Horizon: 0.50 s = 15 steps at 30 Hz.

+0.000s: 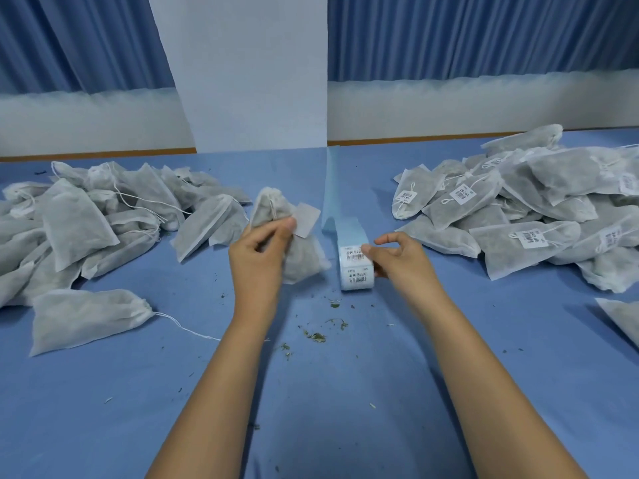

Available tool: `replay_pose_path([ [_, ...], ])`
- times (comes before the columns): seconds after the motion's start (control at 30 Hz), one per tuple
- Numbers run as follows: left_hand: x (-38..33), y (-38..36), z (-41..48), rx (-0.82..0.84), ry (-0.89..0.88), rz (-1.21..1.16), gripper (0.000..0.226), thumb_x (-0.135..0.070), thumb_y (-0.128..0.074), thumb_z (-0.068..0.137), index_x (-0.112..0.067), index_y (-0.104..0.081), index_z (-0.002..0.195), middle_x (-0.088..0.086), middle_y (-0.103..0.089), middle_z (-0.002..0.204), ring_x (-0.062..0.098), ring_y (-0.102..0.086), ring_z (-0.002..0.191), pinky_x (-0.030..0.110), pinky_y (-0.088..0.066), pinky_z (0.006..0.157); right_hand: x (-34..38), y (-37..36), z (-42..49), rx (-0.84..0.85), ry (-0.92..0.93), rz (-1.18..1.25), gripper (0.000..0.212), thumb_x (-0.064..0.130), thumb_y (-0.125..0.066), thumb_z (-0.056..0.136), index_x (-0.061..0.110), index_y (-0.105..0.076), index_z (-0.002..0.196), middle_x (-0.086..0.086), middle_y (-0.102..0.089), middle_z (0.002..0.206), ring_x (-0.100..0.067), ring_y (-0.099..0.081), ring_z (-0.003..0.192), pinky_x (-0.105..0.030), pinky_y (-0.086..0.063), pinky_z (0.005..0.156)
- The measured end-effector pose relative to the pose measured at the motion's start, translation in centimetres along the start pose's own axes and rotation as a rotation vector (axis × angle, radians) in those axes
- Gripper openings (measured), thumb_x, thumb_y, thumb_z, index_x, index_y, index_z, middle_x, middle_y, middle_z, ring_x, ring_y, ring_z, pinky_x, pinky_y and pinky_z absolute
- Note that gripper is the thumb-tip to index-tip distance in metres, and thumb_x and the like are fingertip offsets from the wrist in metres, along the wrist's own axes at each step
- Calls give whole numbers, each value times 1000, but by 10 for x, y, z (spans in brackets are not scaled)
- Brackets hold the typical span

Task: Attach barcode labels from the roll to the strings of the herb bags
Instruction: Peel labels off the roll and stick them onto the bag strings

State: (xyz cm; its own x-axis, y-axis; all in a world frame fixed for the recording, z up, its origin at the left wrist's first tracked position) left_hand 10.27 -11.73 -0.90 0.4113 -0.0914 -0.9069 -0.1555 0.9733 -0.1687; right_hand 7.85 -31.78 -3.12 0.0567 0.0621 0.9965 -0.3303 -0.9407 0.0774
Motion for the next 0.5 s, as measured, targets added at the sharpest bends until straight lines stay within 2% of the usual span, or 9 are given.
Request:
replay_pose_path([
  [0.07, -4, -3, -6, 46, -3, -4, 21, -10, -70, 86, -29, -74, 79, -21, -73, 79, -8, -64, 75, 7, -45, 67, 1, 0, 3, -87, -10, -4, 21, 23, -70, 86, 15, -50, 85, -12, -70, 84, -18, -60, 62, -32, -49, 67],
  [0.13, -7, -8, -13, 107, -25, 14, 18, -11, -71, 85, -29, -75, 80, -19, -74, 83, -4, -65, 81, 9, -46, 70, 1, -3, 5, -106, 21, -40, 25, 24, -68, 87, 14, -47, 80, -17, -69, 84, -22, -62, 66, -38, -51, 70],
  [0.2, -10, -11, -17, 162, -50, 35, 18, -15, -73, 83, -32, -76, 83, -16, -75, 88, 3, -67, 92, 14, -50, 78, 3, -4, 3, -152, 98, -84, 28, 24, -67, 88, 13, -45, 74, -20, -67, 82, -25, -63, 70, -36, -51, 70],
  [0.27, -10, -12, -19, 199, -80, 75, 15, -18, -74, 82, -32, -76, 86, -11, -75, 93, 11, -67, 100, 20, -51, 86, 11, 1, -5, -303, 283, -126, 29, 22, -65, 89, 14, -46, 69, -10, -61, 78, -23, -62, 72, -28, -49, 66],
  [0.33, -11, -12, -19, 200, -128, 132, 12, -21, -74, 81, -30, -76, 89, -3, -75, 98, 12, -66, 102, 20, -49, 88, 20, 6, -15, -391, 469, -108, 32, 24, -62, 91, 16, -51, 62, 6, -56, 65, -11, -54, 62, -24, -43, 63],
  [0.4, -13, -13, -20, 195, -249, 211, 13, -24, -73, 80, -25, -75, 93, 5, -72, 99, 4, -63, 98, 15, -44, 85, 25, 1, -23, -226, 410, 74, 42, 31, -58, 94, 15, -57, 55, 6, -56, 51, -7, -45, 44, -17, -37, 50],
  [0.47, -16, -14, -22, 191, -422, 308, 19, -22, -73, 80, -15, -75, 97, 6, -65, 95, -2, -56, 90, 10, -40, 81, 26, -12, -30, -8, 203, 182, 49, 39, -56, 93, 13, -62, 53, -3, -58, 48, -10, -40, 35, -15, -32, 40],
  [0.5, -16, -14, -22, 191, -490, 354, 20, -18, -75, 79, -11, -75, 98, 5, -61, 93, -1, -53, 87, 9, -39, 80, 26, -16, -32, 49, 133, 175, 49, 42, -55, 93, 12, -64, 54, -6, -60, 50, -12, -40, 34, -15, -30, 38],
])
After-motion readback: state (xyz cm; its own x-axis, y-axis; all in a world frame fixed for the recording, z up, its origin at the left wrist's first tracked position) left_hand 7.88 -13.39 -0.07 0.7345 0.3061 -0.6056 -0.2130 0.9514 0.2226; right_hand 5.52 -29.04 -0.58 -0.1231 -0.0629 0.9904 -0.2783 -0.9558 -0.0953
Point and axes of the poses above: each hand's wrist, its own z-axis towards the middle knuckle, its own y-axis out of the back of the hand, x = y × z, the point moved 3 cm from there along z, towards the middle knuckle
